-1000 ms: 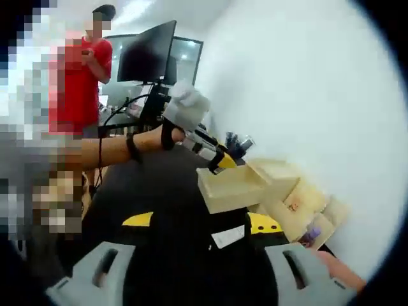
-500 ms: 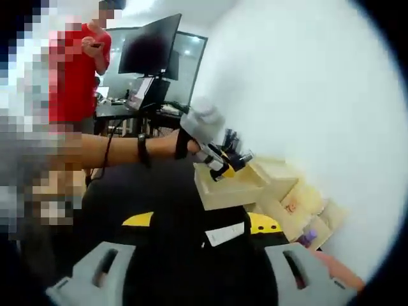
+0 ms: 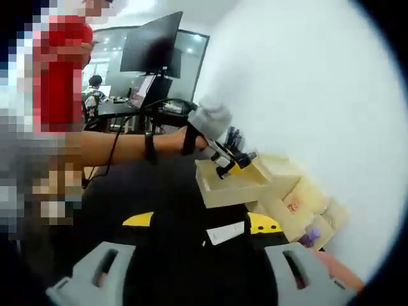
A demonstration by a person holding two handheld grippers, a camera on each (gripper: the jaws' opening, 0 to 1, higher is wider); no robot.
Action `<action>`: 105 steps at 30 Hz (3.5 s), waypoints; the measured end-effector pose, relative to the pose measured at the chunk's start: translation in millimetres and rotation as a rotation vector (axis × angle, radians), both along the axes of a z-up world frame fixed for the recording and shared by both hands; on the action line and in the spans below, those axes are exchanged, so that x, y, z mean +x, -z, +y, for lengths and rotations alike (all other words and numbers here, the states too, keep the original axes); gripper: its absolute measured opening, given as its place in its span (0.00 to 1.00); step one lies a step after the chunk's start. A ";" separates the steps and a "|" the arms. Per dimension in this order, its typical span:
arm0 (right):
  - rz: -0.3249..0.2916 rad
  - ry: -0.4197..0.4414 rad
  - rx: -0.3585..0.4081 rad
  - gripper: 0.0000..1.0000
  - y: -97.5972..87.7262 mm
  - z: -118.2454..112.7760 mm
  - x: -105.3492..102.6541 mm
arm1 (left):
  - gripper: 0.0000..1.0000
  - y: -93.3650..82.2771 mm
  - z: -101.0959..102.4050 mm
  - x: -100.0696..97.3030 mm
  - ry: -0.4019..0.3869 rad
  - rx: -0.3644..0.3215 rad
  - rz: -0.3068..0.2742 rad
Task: Open the drawer, pick up the cosmetic bottles from the table one by one, place them into the drawer, release the gripper, close the drawer, and move the gripper away
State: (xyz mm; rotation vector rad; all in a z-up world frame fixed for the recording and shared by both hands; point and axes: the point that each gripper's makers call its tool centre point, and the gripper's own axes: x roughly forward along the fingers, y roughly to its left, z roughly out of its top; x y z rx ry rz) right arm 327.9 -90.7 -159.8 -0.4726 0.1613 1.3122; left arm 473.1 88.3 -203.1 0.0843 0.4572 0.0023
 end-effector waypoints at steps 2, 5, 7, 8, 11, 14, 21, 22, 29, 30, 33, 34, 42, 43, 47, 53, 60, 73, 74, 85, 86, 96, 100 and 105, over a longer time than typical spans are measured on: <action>0.004 0.005 0.007 0.50 -1.9 -1.6 2.5 | 0.16 -12.0 -4.1 -1.5 0.013 0.011 -0.022; 0.018 0.007 0.019 0.50 -3.9 -2.5 7.4 | 0.16 -26.0 -4.1 -2.2 0.022 0.016 -0.041; 0.021 0.012 0.017 0.50 -1.9 -2.3 8.3 | 0.16 -27.9 -1.5 -1.4 0.023 0.004 -0.035; 0.020 0.017 0.010 0.50 -0.5 -1.4 10.2 | 0.16 -26.2 0.2 -1.3 0.022 -0.004 -0.025; 0.020 0.022 -0.005 0.50 3.4 -0.5 8.6 | 0.16 -17.1 3.5 -1.5 0.021 -0.095 0.013; 0.017 0.026 -0.019 0.50 3.6 -1.1 12.4 | 0.16 -4.9 9.1 -3.2 0.015 -0.092 0.046; 0.011 0.024 -0.037 0.50 6.4 0.0 13.9 | 0.16 28.5 9.8 -4.0 0.013 -0.099 0.125; 0.011 0.023 -0.039 0.50 7.5 0.1 13.1 | 0.16 32.4 10.7 -4.1 0.006 -0.097 0.138; 0.007 0.019 -0.044 0.50 7.9 -0.7 16.6 | 0.16 47.0 18.8 -1.1 -0.025 -0.085 0.170; 0.007 0.019 -0.043 0.50 7.4 -1.1 17.2 | 0.16 48.6 19.4 -0.7 -0.027 -0.085 0.174; 0.007 0.017 -0.039 0.49 7.3 -1.6 15.7 | 0.16 53.5 20.9 -0.9 -0.036 -0.068 0.190; 0.007 0.016 -0.038 0.49 5.1 -1.6 17.7 | 0.16 54.8 21.4 -0.5 -0.039 -0.062 0.197; 0.001 0.006 -0.032 0.49 -0.7 -1.5 19.3 | 0.16 63.5 22.9 0.9 -0.062 -0.033 0.219; 0.001 0.005 -0.032 0.49 -1.1 -1.6 19.5 | 0.16 64.2 23.4 1.0 -0.064 -0.030 0.221; -0.001 0.007 -0.031 0.49 -3.7 -1.5 23.1 | 0.16 63.8 23.7 0.7 -0.079 -0.021 0.221; -0.002 0.003 -0.031 0.49 -1.1 -1.1 19.2 | 0.17 64.1 23.5 1.0 -0.079 -0.013 0.217; -0.003 0.009 -0.021 0.49 -3.0 -0.7 23.6 | 0.19 40.3 19.4 -2.4 -0.050 -0.062 0.139; -0.005 0.075 -0.033 0.67 18.8 11.6 40.7 | 0.39 -73.0 -9.4 -51.5 0.257 -0.111 -0.275; -0.008 0.081 -0.033 0.69 21.6 12.2 40.2 | 0.42 -76.9 -9.9 -57.0 0.292 -0.084 -0.301; -0.065 0.176 -0.043 0.93 37.2 17.4 56.3 | 0.90 -57.5 13.3 -90.4 0.384 -0.042 -0.386; -0.078 0.187 -0.051 0.93 39.3 17.5 57.6 | 0.91 -57.7 17.0 -91.8 0.384 -0.041 -0.412; -0.079 0.204 -0.069 0.93 42.4 19.1 52.6 | 0.96 -34.8 24.4 -102.1 0.468 -0.168 -0.434; -0.061 0.209 -0.048 0.93 43.3 24.0 50.4 | 0.96 -10.3 15.9 -99.3 0.505 -0.144 -0.383; -0.077 0.209 -0.088 0.93 44.1 32.2 55.4 | 0.96 21.2 5.1 -96.3 0.557 -0.122 -0.337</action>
